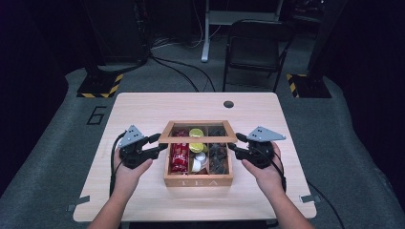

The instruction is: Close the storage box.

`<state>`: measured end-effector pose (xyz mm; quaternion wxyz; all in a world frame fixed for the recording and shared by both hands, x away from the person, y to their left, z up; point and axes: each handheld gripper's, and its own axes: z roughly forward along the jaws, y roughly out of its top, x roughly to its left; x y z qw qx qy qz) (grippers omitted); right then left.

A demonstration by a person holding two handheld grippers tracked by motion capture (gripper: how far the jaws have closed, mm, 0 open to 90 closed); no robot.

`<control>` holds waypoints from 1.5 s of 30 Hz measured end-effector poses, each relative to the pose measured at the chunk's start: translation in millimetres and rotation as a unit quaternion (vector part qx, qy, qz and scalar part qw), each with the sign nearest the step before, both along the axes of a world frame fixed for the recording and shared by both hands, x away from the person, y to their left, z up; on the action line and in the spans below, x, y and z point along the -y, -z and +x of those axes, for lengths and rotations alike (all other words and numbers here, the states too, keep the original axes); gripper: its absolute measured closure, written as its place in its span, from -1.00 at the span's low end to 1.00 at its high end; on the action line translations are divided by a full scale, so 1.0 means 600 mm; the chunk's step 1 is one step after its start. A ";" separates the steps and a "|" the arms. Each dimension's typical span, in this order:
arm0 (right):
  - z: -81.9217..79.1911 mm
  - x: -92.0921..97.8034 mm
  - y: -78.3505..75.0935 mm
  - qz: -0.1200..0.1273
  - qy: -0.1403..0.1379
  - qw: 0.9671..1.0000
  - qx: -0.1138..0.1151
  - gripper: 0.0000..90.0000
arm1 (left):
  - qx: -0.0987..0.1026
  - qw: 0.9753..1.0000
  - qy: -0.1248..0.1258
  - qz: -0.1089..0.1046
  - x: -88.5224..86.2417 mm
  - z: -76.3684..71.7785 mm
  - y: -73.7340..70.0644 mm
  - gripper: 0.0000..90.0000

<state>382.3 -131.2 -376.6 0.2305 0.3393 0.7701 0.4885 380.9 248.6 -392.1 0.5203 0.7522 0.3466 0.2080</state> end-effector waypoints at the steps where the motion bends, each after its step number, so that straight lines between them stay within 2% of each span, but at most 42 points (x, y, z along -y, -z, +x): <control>1: -0.002 0.001 0.003 -0.002 -0.001 1.000 0.000 0.19 | -0.001 1.000 0.002 0.002 -0.001 -0.002 0.002 0.22; 7: -0.012 0.002 0.016 -0.001 -0.001 1.000 -0.004 0.19 | -0.001 1.000 0.003 0.010 -0.002 -0.016 0.013 0.22; 13: -0.022 0.002 0.029 -0.005 -0.001 1.000 0.000 0.19 | 0.001 1.000 -0.005 -0.001 -0.007 -0.035 0.024 0.21; 19: -0.035 0.006 0.046 -0.002 -0.005 1.000 -0.003 0.20 | -0.006 1.000 -0.006 0.009 -0.006 -0.050 0.036 0.19; 24: -0.046 0.005 0.059 -0.017 -0.010 1.000 -0.001 0.20 | -0.007 1.000 0.005 0.017 0.003 -0.061 0.048 0.19; 26: -0.050 0.005 0.064 -0.022 -0.012 1.000 0.001 0.20 | -0.006 1.000 0.005 0.030 0.005 -0.065 0.050 0.19; 31: -0.056 0.006 0.076 -0.014 -0.011 1.000 -0.001 0.20 | -0.012 1.000 0.004 0.020 0.006 -0.071 0.061 0.19; 34: -0.059 0.006 0.084 -0.013 -0.010 1.000 -0.003 0.20 | -0.009 1.000 0.002 0.024 0.006 -0.072 0.066 0.19; 38: -0.065 0.005 0.091 -0.020 -0.010 1.000 0.000 0.20 | -0.018 1.000 -0.002 0.016 0.008 -0.078 0.076 0.19; 45: -0.071 0.005 0.104 -0.024 -0.010 1.000 -0.008 0.20 | -0.024 0.999 0.002 0.028 0.008 -0.084 0.088 0.18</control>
